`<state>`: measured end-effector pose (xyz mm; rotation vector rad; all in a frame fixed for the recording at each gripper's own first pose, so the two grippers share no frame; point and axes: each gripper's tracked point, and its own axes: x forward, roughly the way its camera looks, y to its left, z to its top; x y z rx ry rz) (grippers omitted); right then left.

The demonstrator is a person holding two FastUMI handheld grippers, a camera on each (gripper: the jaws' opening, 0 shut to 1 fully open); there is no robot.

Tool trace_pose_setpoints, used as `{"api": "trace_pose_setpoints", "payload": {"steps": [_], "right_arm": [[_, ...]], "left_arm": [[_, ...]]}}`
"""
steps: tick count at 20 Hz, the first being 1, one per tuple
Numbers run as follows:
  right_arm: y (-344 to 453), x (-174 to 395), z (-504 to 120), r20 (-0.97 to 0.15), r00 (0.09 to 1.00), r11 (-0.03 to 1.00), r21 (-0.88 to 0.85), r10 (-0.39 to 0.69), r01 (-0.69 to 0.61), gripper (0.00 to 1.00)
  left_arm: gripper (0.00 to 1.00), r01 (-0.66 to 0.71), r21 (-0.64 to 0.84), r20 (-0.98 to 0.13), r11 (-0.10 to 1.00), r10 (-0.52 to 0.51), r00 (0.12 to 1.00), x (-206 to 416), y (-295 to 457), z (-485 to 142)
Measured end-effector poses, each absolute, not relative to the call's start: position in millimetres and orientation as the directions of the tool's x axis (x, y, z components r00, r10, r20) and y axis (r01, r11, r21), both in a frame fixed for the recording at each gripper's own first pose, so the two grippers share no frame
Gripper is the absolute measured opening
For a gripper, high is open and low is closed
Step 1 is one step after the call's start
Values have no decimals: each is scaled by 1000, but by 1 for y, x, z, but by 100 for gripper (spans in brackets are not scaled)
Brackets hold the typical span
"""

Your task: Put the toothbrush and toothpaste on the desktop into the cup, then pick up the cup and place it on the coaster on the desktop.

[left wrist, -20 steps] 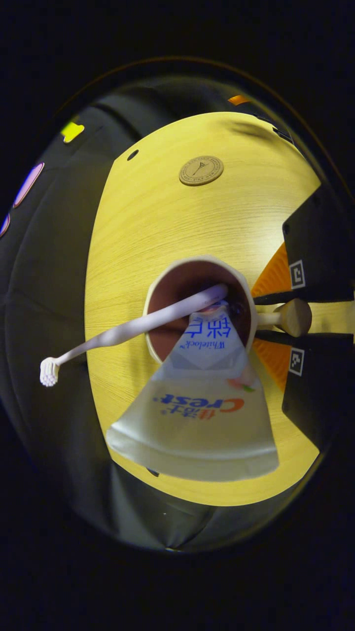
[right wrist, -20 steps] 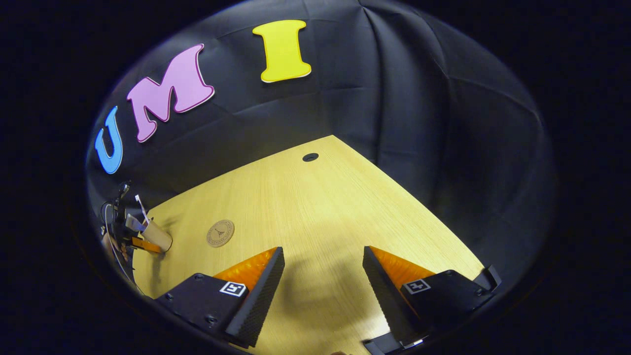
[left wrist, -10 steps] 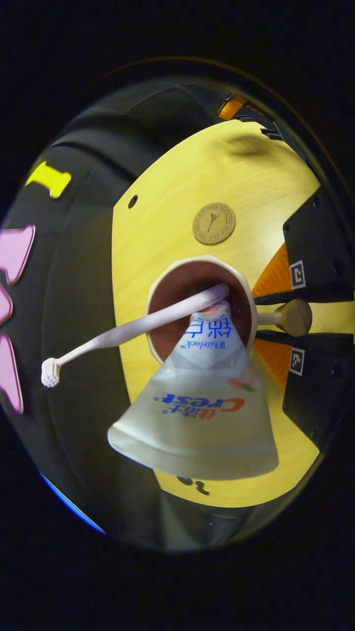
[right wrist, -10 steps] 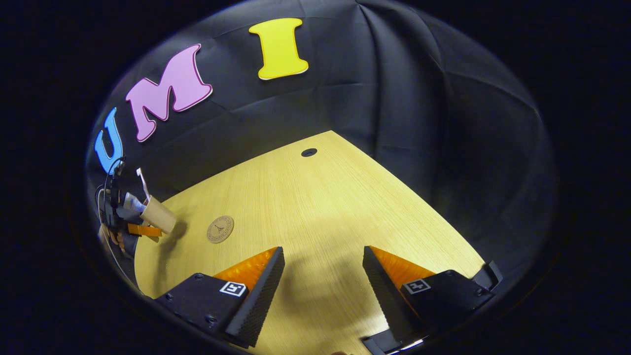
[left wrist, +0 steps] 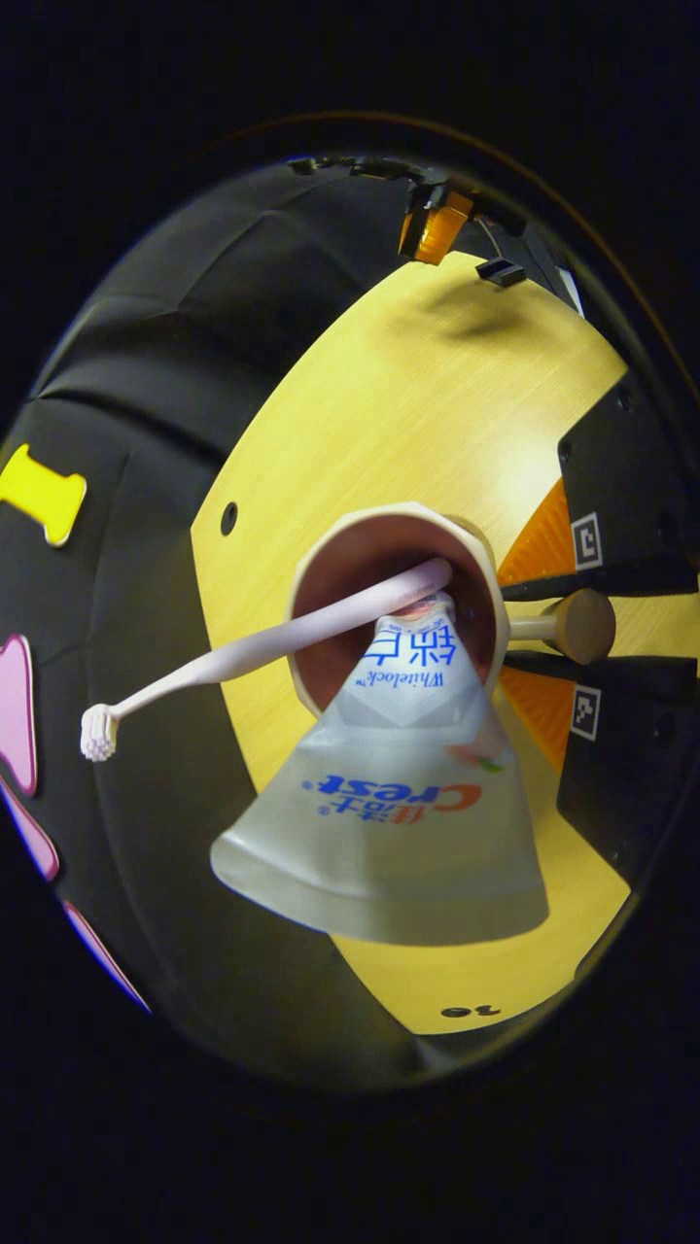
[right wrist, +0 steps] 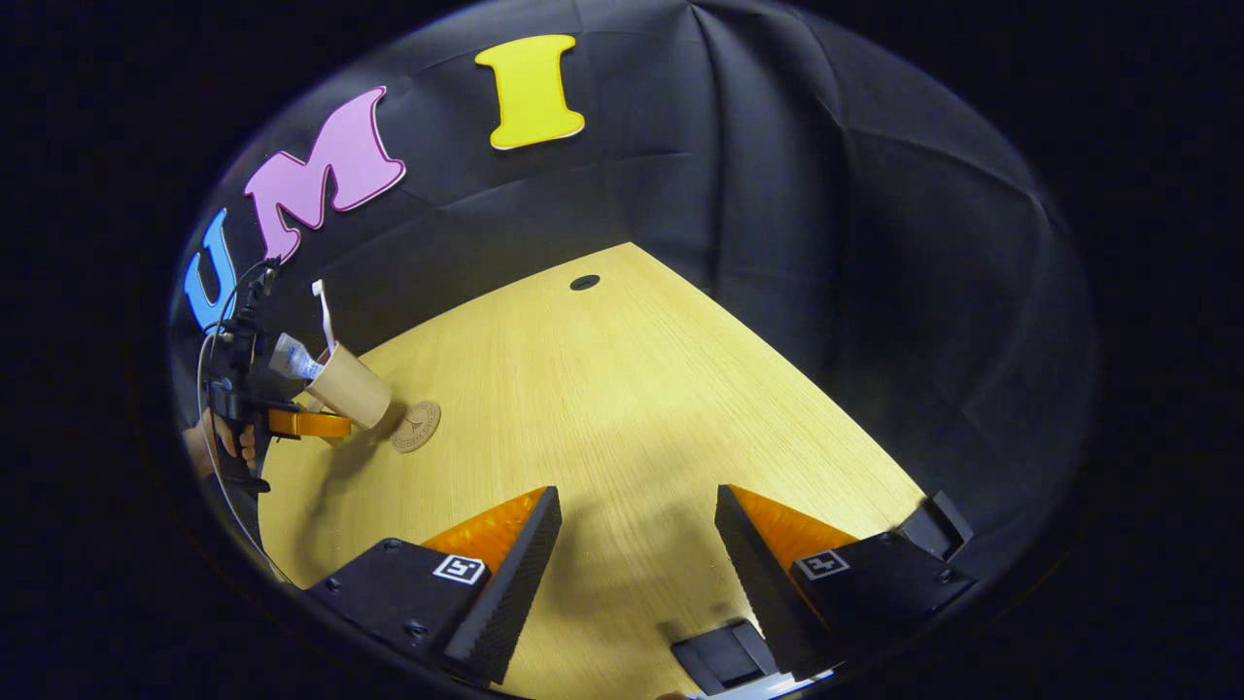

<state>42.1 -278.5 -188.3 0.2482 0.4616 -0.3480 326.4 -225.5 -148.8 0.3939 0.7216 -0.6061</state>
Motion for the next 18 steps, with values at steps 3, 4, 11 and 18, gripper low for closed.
{"api": "trace_pose_setpoints", "payload": {"steps": [3,4,11,18], "right_arm": [[-279,37,-193,-479,835,908,162,-270,387,98],[-278,35,-193,-481,835,908,163,-268,385,98],[-268,37,-197,-481,843,920,165,-240,356,98],[-254,38,-191,-464,861,934,165,-210,317,98]], "left_arm": [[28,659,152,-730,736,-366,577,327,-245,-158],[28,664,157,-739,731,-359,571,329,-251,-160],[30,651,180,-774,738,-302,557,339,-264,-170],[49,603,152,-724,783,-328,608,326,-262,-130]]}}
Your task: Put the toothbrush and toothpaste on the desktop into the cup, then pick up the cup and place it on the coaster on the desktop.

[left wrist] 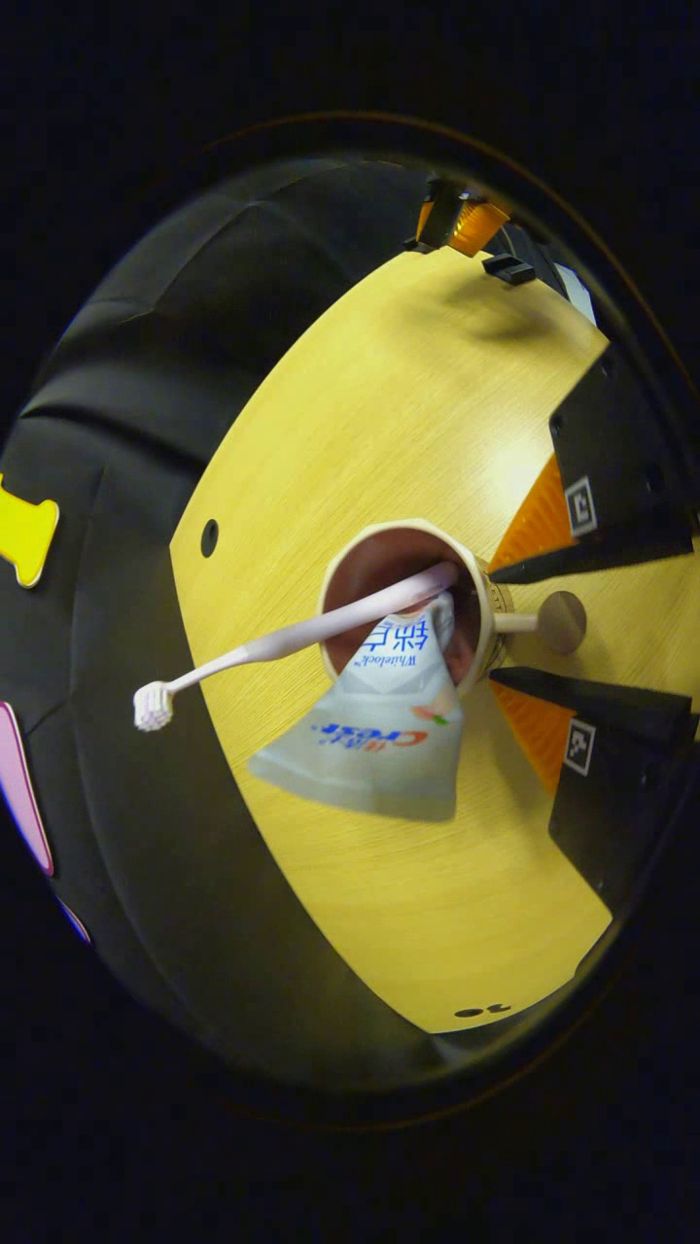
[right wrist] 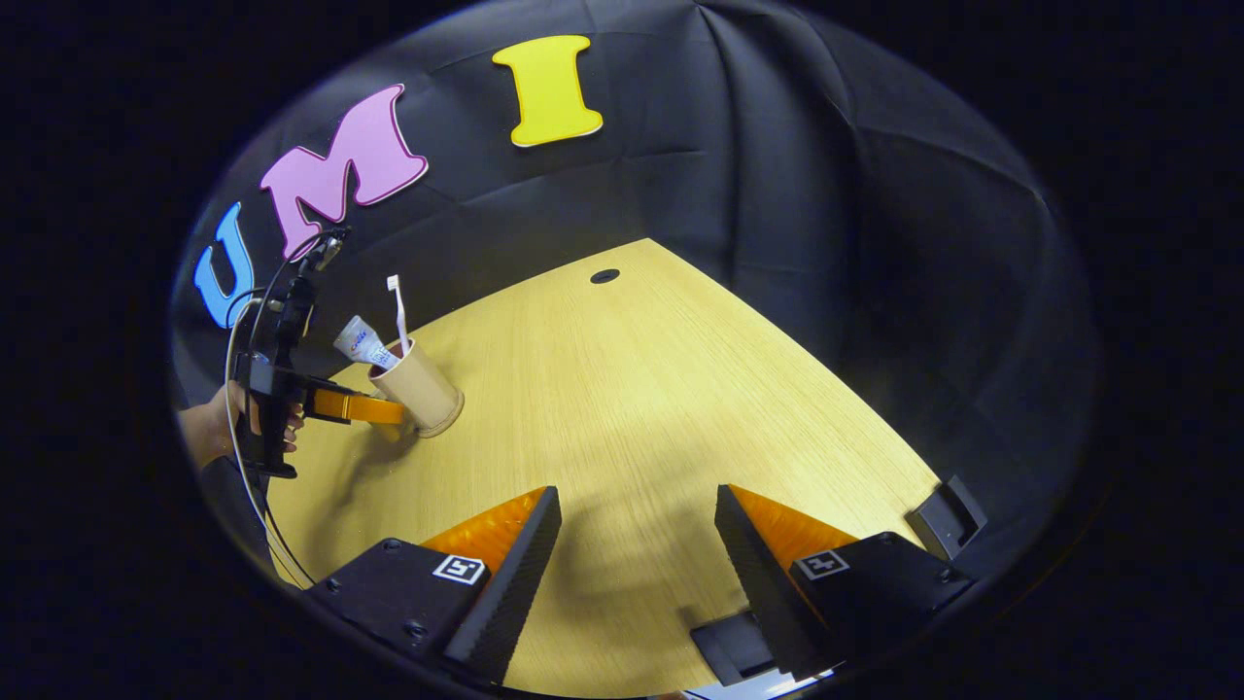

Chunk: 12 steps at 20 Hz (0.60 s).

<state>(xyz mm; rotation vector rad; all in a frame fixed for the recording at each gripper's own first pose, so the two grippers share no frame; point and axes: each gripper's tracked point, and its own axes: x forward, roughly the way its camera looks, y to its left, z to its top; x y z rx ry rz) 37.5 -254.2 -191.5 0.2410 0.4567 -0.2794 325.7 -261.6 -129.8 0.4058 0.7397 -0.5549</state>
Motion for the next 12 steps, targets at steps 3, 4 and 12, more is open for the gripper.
{"api": "trace_pose_setpoints", "payload": {"steps": [3,4,12], "right_arm": [[-243,38,-185,-449,873,942,167,-190,291,98],[-237,39,-181,-443,878,945,166,-182,280,98],[-189,29,-125,-320,937,971,138,-143,195,98]], "left_arm": [[100,555,116,-678,824,-343,650,310,-247,-112],[98,537,101,-657,838,-349,668,302,-241,-104],[98,369,58,-392,928,-319,863,208,-153,-19]]}}
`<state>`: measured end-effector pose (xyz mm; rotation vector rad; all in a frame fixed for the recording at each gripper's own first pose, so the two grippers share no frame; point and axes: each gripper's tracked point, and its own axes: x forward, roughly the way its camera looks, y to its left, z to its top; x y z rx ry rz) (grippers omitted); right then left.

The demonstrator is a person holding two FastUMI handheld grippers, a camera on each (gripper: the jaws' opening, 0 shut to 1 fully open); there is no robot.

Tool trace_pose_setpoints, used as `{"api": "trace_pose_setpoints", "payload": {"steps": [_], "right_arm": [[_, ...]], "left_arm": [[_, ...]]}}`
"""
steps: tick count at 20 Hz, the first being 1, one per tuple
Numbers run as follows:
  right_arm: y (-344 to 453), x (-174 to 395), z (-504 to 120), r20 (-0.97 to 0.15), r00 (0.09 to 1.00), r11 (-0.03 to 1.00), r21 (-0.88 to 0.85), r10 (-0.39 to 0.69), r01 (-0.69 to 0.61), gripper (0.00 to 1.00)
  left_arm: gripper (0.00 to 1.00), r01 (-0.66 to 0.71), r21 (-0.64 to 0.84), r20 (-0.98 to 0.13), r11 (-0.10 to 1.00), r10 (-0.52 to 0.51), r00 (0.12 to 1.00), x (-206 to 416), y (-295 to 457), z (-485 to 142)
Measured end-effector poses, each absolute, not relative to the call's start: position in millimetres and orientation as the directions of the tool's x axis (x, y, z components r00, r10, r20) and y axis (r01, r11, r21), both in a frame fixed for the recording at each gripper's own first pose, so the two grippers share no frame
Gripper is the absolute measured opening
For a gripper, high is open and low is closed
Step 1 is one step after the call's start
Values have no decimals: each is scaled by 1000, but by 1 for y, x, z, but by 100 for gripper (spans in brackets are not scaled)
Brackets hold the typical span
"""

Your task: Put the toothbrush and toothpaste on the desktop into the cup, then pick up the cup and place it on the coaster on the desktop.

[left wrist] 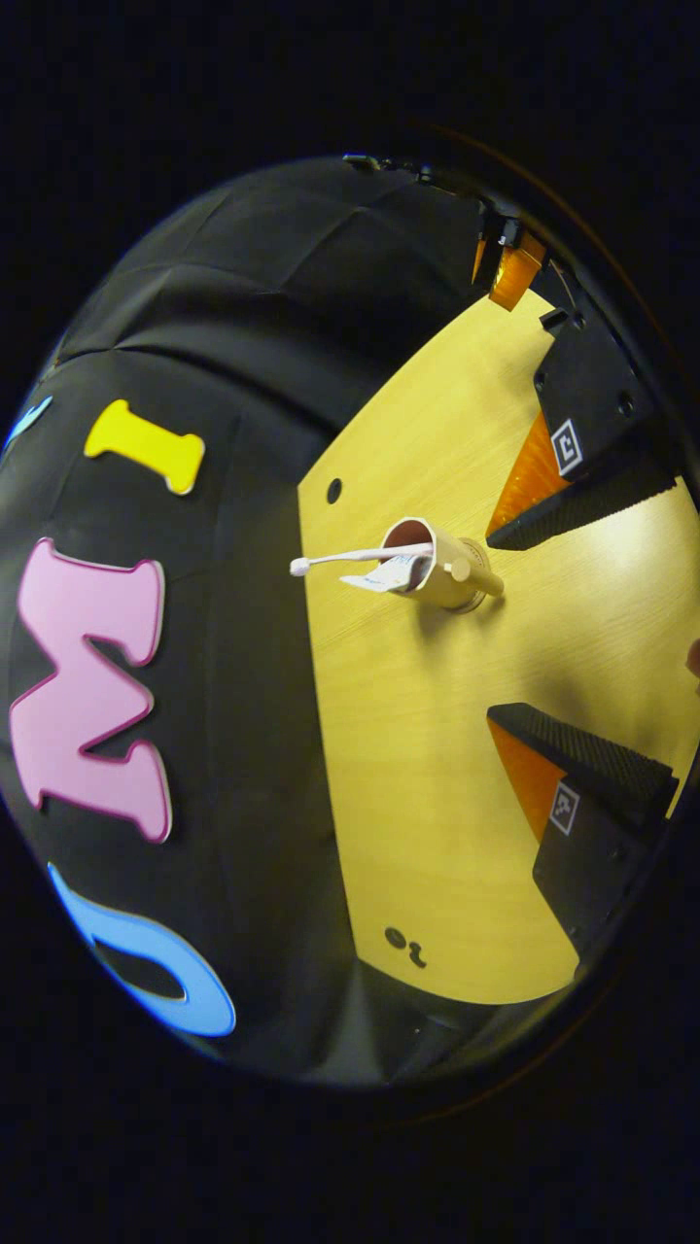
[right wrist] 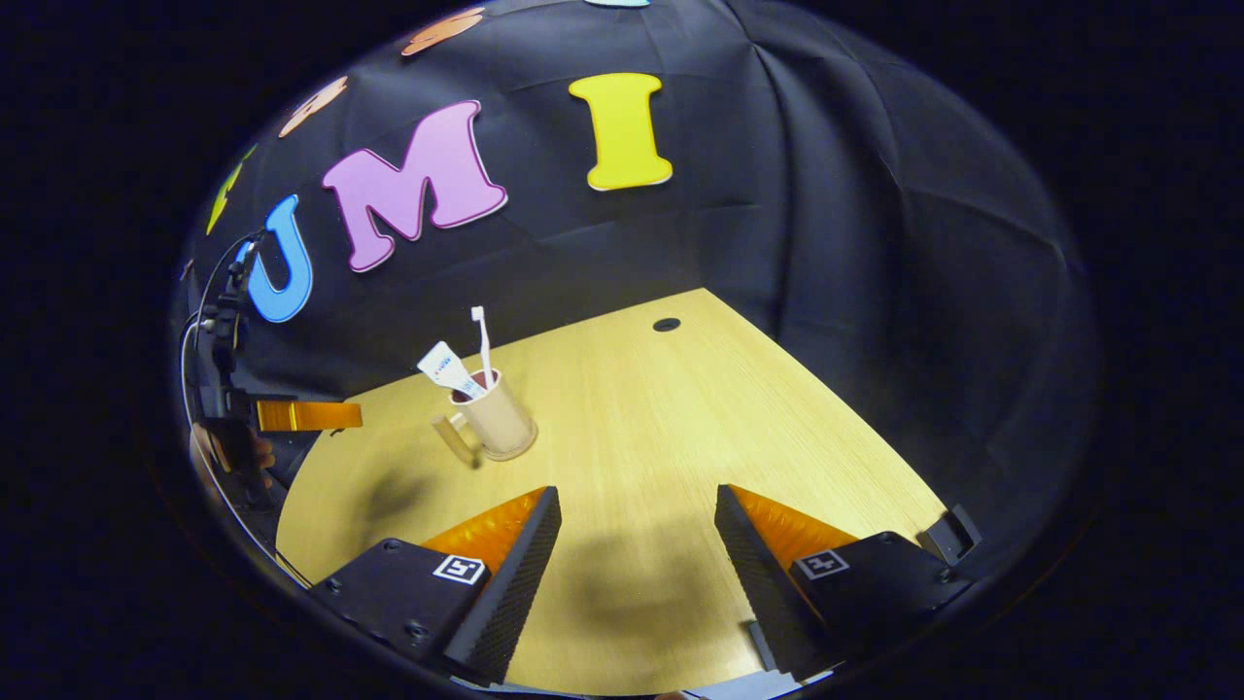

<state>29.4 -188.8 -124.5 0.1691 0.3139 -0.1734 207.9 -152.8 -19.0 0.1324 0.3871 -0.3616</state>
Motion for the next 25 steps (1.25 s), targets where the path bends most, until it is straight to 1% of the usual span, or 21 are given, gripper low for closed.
{"api": "trace_pose_setpoints", "payload": {"steps": [2,5,9,12,16,21,25], "right_arm": [[-172,21,-107,-275,951,976,125,-140,180,98],[-136,5,-93,-242,966,988,105,-87,115,98],[-97,-27,-83,-217,976,994,95,-36,58,98],[-76,-54,-81,-207,978,995,95,-18,38,98],[-61,-77,-75,-186,983,995,92,-8,25,98],[-48,-97,-71,-168,986,993,113,-14,33,98],[-38,-110,-76,-170,985,995,96,-7,24,98]], "left_arm": [[98,315,106,-306,943,-271,913,174,-119,-4],[98,262,130,-215,956,-231,949,117,-86,3],[98,232,86,-107,969,-223,969,41,-64,6],[98,208,34,-41,978,-206,978,0,-52,10],[98,195,-17,-15,981,-195,981,-26,-49,2],[98,191,13,1,981,-191,982,-47,-40,0],[98,201,22,-15,979,-200,980,-57,-35,-8]]}}
